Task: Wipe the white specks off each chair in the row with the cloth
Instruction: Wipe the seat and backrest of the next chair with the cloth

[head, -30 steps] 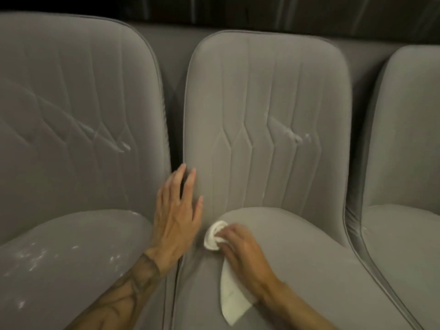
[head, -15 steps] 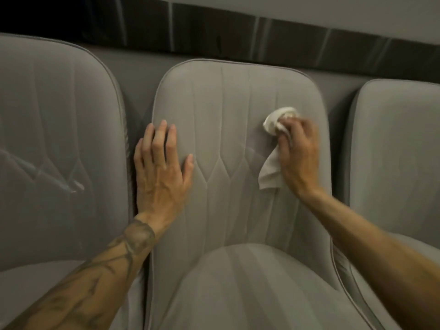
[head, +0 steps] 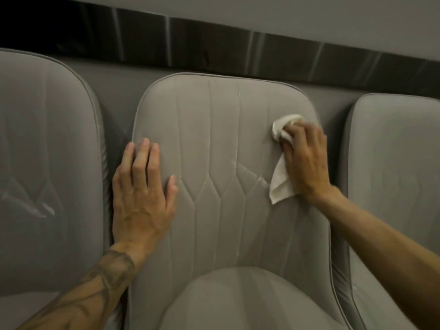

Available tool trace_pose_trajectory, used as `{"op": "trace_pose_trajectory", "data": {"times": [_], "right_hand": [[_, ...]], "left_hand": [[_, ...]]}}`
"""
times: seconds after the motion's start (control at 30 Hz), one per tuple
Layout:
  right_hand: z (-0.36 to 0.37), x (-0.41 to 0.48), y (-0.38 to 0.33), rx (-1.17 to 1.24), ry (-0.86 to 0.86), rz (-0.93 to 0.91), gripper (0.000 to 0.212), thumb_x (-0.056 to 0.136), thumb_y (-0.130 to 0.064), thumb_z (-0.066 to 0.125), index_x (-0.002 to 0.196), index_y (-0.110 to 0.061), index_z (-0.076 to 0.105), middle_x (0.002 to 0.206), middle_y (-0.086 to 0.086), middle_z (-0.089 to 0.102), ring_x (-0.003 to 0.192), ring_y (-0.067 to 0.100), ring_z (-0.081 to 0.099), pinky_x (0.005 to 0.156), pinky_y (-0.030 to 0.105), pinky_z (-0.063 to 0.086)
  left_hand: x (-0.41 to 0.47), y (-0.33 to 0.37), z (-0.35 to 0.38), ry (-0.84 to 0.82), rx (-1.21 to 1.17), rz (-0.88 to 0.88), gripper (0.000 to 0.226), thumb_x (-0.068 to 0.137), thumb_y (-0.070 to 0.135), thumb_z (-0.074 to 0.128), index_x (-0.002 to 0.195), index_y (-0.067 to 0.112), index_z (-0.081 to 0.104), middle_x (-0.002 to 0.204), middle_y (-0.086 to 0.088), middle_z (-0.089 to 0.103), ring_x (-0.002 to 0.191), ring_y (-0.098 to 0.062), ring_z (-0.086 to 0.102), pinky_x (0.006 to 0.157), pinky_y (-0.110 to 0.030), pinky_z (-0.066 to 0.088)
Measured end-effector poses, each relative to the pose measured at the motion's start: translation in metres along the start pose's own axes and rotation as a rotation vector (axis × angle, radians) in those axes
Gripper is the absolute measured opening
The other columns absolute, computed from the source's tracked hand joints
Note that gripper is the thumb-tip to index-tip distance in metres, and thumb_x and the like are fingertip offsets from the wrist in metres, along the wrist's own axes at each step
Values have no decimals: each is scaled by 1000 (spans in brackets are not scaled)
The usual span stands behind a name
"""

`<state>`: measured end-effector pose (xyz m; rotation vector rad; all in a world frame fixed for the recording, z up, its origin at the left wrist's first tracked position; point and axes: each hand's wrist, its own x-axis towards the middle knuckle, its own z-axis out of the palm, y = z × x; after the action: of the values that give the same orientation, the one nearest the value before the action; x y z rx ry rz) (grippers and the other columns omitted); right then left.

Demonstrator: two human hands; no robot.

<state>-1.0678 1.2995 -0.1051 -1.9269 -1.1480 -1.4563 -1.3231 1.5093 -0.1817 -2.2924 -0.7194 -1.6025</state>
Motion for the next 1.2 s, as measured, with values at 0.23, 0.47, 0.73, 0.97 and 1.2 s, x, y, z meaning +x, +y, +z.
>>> {"op": "trace_pose_trajectory", "data": {"times": [0.23,0.47,0.73,0.97,1.2], "right_hand": [[6,42,11,-52,93,166,21,101,-23,48,113,-6,54,116,16,54,98,33,49,86,42,41],[-25,-71,15,-32,-143,-166,25,99,-18,55,120,-4,58,121,13,49,103,34,50,88,43,39],[4,9,-2,-85,47,116,22,102,-22,50,117,-6,55,119,17,53,100,33,47,87,40,37],[-15,-92,5,-52,-301,-369,36,97,-20,57,129,-5,55,125,17,52,108,35,52,93,45,42],[4,-7,-1,-85,-25,-46,25,102,-22,55,121,-6,55,120,19,53,103,36,50,91,45,43]], "left_hand": [[-1,2,0,2,-2,9,63,106,31,46,159,1,30,163,-21,33,155,-40,25,122,-49,27],[-1,3,0,-2,14,8,61,108,31,43,159,0,29,163,-22,32,155,-40,24,122,-49,27],[-1,2,0,-1,6,17,62,107,29,45,159,0,28,163,-22,31,155,-41,23,123,-47,24],[-1,2,0,2,6,15,61,108,29,43,159,0,28,163,-23,32,155,-41,23,123,-49,27],[-2,1,1,5,4,23,61,107,28,45,159,0,27,163,-23,31,155,-41,23,124,-47,23]]}}
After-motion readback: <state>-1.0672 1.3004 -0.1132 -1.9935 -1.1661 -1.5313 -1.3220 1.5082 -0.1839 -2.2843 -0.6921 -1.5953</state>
